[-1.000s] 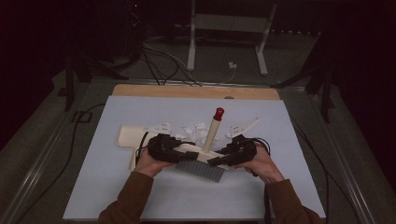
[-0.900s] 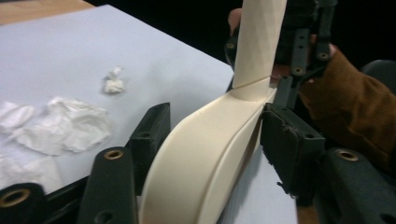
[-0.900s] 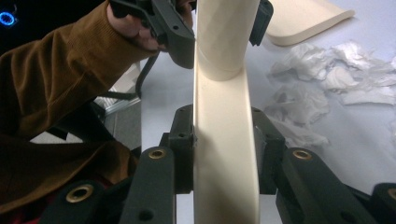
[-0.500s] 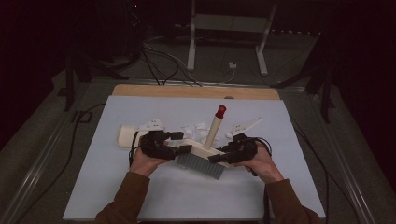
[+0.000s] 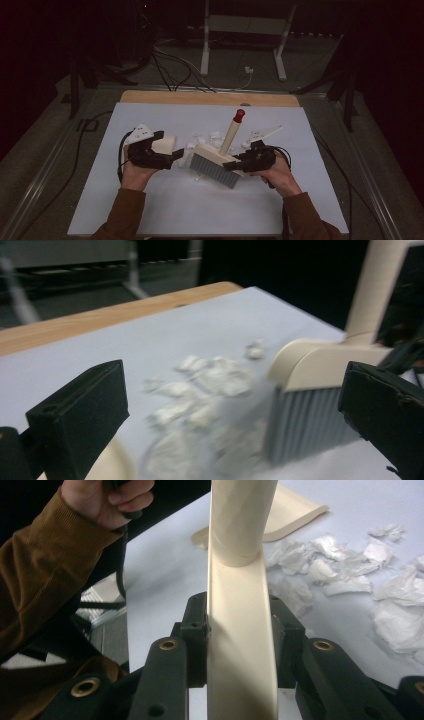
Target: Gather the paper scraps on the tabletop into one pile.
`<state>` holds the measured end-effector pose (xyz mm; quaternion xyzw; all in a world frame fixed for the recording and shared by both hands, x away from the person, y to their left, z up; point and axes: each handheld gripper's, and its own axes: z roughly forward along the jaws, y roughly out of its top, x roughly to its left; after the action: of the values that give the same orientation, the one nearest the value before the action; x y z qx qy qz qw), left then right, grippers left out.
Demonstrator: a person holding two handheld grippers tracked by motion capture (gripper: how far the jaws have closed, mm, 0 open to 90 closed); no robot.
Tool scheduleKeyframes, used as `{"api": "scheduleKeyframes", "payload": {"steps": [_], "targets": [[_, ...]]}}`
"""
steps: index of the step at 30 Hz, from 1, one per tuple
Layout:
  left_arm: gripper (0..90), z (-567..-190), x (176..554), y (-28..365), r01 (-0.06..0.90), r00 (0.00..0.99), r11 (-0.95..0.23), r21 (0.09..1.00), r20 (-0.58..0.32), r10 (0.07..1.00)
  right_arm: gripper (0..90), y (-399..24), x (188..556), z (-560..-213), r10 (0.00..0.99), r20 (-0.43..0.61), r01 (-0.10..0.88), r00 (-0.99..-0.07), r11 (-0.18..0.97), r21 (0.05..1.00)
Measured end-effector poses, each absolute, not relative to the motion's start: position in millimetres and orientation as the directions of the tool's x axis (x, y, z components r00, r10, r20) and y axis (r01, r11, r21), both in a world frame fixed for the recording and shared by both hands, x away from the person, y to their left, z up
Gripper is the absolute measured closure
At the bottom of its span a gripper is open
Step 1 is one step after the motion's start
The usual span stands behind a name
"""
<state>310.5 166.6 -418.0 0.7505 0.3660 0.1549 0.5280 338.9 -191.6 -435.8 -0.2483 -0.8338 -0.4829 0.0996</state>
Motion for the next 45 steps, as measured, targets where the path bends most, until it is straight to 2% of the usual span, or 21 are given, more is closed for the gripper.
{"api": "scheduleKeyframes", "payload": {"steps": [11,23,29,34,39,45], "targets": [[0.5,-430,298,195,0.394,0.555,-0.101,0.914,-0.149,0.818,68.1,-192,339,-435,0.396,0.418,0.551,-0.818,0.328,0.768],[0.5,-451,272,220,0.388,0.418,-0.108,0.915,-0.07,0.906,68.1,-185,338,-438,0.441,0.428,0.573,-0.789,0.275,0.772],[0.5,-464,261,235,0.392,0.354,-0.064,0.918,-0.086,0.931,68.1,-179,336,-441,0.465,0.428,0.581,-0.775,0.259,0.771],[0.5,-468,259,242,0.402,0.329,-0.039,0.915,-0.105,0.938,68.1,-164,330,-449,0.519,0.426,0.608,-0.742,0.253,0.752],[0.5,-470,258,245,0.399,0.316,-0.049,0.916,-0.088,0.945,68.1,-152,325,-454,0.542,0.409,0.61,-0.734,0.259,0.749],[0.5,-473,258,246,0.406,0.304,-0.042,0.913,-0.092,0.948,68.1,-141,318,-455,0.558,0.439,0.634,-0.704,0.217,0.742]]}}
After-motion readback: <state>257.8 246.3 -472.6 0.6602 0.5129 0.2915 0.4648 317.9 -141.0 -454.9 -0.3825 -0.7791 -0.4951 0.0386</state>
